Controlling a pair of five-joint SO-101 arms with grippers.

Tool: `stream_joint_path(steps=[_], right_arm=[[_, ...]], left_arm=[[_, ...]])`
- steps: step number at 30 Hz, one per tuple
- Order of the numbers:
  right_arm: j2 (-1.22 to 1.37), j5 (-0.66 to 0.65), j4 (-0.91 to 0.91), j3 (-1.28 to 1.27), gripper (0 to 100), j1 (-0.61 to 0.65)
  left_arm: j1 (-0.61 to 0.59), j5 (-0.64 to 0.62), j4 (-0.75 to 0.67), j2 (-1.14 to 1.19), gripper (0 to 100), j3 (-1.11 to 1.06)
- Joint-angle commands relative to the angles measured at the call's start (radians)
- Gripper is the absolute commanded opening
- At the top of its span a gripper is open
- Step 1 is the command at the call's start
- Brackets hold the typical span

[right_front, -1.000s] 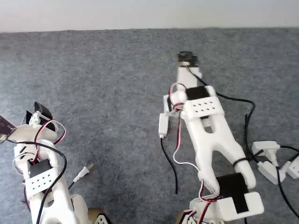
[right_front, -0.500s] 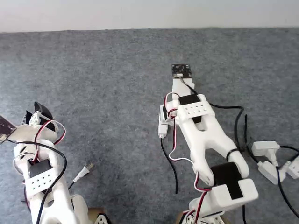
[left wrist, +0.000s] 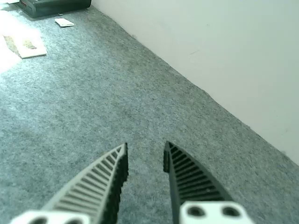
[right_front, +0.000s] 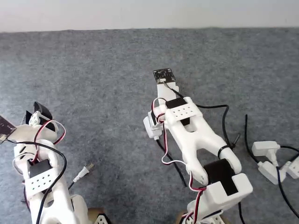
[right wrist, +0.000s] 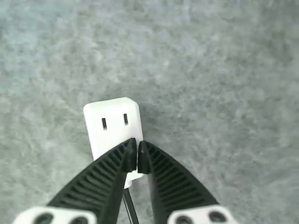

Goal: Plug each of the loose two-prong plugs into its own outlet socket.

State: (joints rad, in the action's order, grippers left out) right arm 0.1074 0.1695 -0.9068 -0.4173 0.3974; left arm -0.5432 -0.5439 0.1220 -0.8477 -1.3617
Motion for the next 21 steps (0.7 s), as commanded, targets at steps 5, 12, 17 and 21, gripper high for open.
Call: stream_joint_path(steps=[5, 12, 17, 21], right_arm=[[-0.122, -0.012, -0.038, 0.034, 0.9, 0.007], [-0.180, -0.103, -0.065, 0.032, 1.0, 0.015], [-0.180, -0.226, -0.102, 0.018, 12.6, 0.087], [-0.179, -0.304, -0.113, 0.008, 22.5, 0.113]], left_arm=[[0.009, 0.000, -0.023, -0.017, 12, 0.021], [0.009, 0.000, -0.023, -0.017, 12, 0.021], [0.009, 0.000, -0.023, -0.017, 12, 0.021], [0.009, 0.000, -0.023, -0.017, 12, 0.021]])
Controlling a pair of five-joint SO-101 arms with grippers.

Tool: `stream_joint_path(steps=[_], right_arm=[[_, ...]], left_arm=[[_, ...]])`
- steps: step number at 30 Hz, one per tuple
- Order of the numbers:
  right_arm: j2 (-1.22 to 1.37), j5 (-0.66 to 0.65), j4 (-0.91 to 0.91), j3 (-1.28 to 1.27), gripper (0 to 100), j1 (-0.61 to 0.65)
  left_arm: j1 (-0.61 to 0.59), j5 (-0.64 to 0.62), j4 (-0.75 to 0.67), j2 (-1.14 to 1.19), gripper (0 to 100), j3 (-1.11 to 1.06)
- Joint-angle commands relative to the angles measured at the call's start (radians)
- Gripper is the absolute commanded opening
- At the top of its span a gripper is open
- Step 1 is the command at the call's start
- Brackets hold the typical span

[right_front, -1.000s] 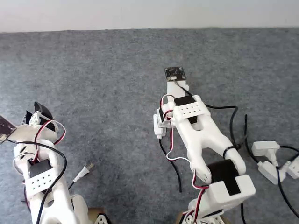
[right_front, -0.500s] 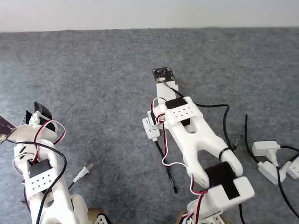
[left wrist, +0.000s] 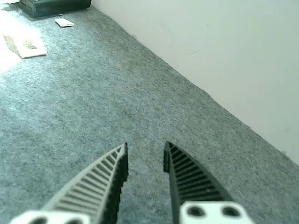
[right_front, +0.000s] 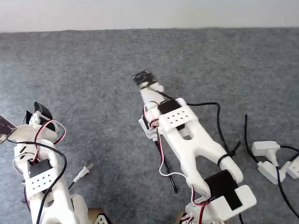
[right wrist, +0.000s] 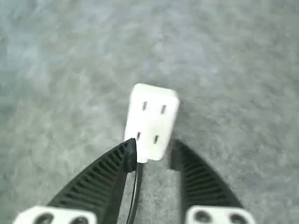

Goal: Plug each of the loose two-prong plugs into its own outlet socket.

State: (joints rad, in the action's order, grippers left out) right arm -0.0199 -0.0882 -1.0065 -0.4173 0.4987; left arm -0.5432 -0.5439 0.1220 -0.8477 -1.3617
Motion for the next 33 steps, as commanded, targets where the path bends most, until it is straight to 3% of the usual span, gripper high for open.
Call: stream_joint_path(steps=[1, 9, 18, 27, 31, 33], right_arm=[[-0.051, -0.046, -0.012, 0.000, 23.6, 0.010], [-0.013, -0.040, -0.001, 0.000, 29.4, 0.016], [0.056, 0.054, 0.038, 0.054, 29.3, 0.065], [0.191, 0.054, 0.110, 0.114, 29.2, 0.056], [0.255, 0.054, 0.107, 0.167, 28.5, 0.056], [0.272, 0.054, 0.102, 0.184, 23.2, 0.056]], left_arm=[[0.009, 0.000, -0.023, -0.017, 12, 0.021], [0.009, 0.000, -0.023, -0.017, 12, 0.021], [0.009, 0.000, -0.023, -0.017, 12, 0.021], [0.009, 0.000, -0.023, -0.017, 12, 0.021], [0.009, 0.000, -0.023, -0.017, 12, 0.021], [0.009, 0.000, -0.023, -0.017, 12, 0.021]])
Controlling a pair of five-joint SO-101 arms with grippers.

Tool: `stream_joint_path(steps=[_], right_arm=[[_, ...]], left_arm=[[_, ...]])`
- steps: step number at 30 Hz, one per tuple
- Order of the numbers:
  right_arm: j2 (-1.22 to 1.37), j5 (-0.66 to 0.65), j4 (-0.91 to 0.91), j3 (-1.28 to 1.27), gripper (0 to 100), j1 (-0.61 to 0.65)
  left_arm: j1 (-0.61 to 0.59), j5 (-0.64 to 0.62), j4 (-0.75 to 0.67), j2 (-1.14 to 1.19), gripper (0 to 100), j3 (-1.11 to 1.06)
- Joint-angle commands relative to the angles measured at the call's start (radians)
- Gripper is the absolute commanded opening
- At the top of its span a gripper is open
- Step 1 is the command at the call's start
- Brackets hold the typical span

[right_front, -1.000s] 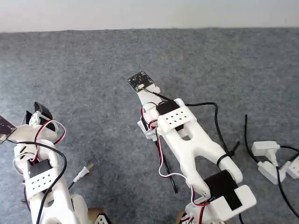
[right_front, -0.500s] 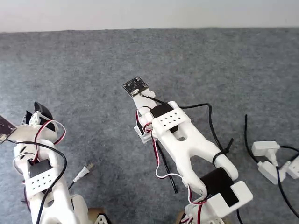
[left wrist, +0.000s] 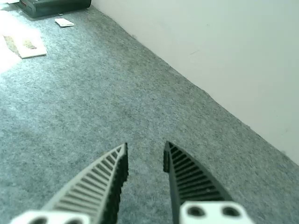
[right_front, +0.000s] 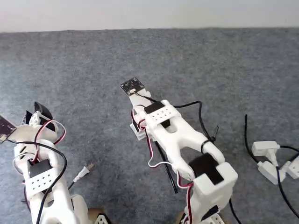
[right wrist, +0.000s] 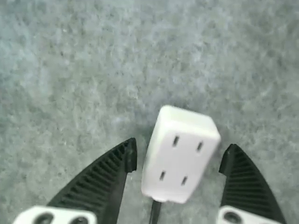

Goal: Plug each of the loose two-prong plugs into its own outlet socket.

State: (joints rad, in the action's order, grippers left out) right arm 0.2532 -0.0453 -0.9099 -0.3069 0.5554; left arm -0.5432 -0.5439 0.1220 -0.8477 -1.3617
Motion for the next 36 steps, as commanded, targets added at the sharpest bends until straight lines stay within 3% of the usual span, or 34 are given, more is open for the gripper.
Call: stream_joint_path(steps=[1, 6, 9, 17, 27, 36], right_arm=[[0.005, 0.018, 0.005, 0.080, 18.8, -0.001], [0.007, 0.084, 0.004, 0.081, 0.3, -0.041], [0.005, 0.132, -0.045, 0.101, 0.8, -0.070], [0.016, 0.336, -0.389, 0.279, 0.8, -0.044], [0.019, 0.496, -0.438, 0.278, 0.9, -0.019], [0.189, 0.497, -0.367, 0.269, 0.9, -0.007]], left_arm=[[0.009, 0.000, -0.023, -0.017, 12, 0.021], [0.009, 0.000, -0.023, -0.017, 12, 0.021], [0.009, 0.000, -0.023, -0.017, 12, 0.021], [0.009, 0.000, -0.023, -0.017, 12, 0.021], [0.009, 0.000, -0.023, -0.017, 12, 0.021], [0.029, 0.032, -0.025, -0.017, 12, 0.010]])
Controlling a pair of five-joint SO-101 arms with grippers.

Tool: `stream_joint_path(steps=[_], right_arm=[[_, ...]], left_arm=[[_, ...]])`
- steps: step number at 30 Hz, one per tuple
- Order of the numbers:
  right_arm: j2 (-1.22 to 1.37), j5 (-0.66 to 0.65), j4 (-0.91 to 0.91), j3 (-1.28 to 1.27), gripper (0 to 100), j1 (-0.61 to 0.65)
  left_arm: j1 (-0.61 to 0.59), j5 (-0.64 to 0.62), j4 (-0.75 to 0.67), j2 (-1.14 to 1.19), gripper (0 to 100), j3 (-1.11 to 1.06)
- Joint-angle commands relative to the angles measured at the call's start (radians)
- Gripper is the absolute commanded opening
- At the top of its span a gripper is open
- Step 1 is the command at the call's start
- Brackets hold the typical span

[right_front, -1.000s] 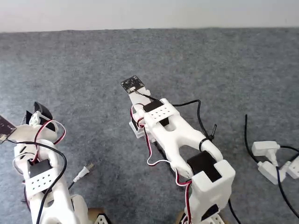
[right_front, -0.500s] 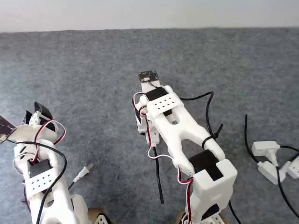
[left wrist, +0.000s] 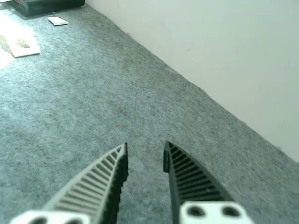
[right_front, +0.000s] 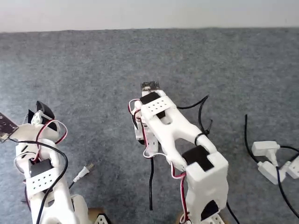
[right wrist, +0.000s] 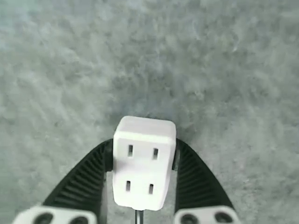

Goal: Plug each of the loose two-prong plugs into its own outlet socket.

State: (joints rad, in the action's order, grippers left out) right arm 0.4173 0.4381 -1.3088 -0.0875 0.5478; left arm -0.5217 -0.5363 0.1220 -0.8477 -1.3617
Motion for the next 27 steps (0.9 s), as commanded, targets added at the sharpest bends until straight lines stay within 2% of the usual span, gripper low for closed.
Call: stream_joint_path(steps=[1, 8, 13, 15, 27], right_arm=[[0.039, 0.011, 0.044, 0.049, 0.9, 0.001], [-0.010, -0.034, 0.048, 0.046, 2.8, 0.004], [-0.045, -0.063, 0.031, 0.043, 20.6, 0.010], [-0.051, -0.089, 0.027, 0.044, 23.7, 0.018], [-0.242, -0.186, -0.031, 0.043, 24.0, 0.028]], left_arm=[[0.008, 0.025, -0.025, -0.017, 12, 0.010], [0.008, 0.025, -0.025, -0.017, 12, 0.010], [0.008, 0.025, -0.025, -0.017, 12, 0.010], [0.008, 0.025, -0.025, -0.017, 12, 0.010], [0.008, 0.025, -0.021, -0.017, 12, 0.010]])
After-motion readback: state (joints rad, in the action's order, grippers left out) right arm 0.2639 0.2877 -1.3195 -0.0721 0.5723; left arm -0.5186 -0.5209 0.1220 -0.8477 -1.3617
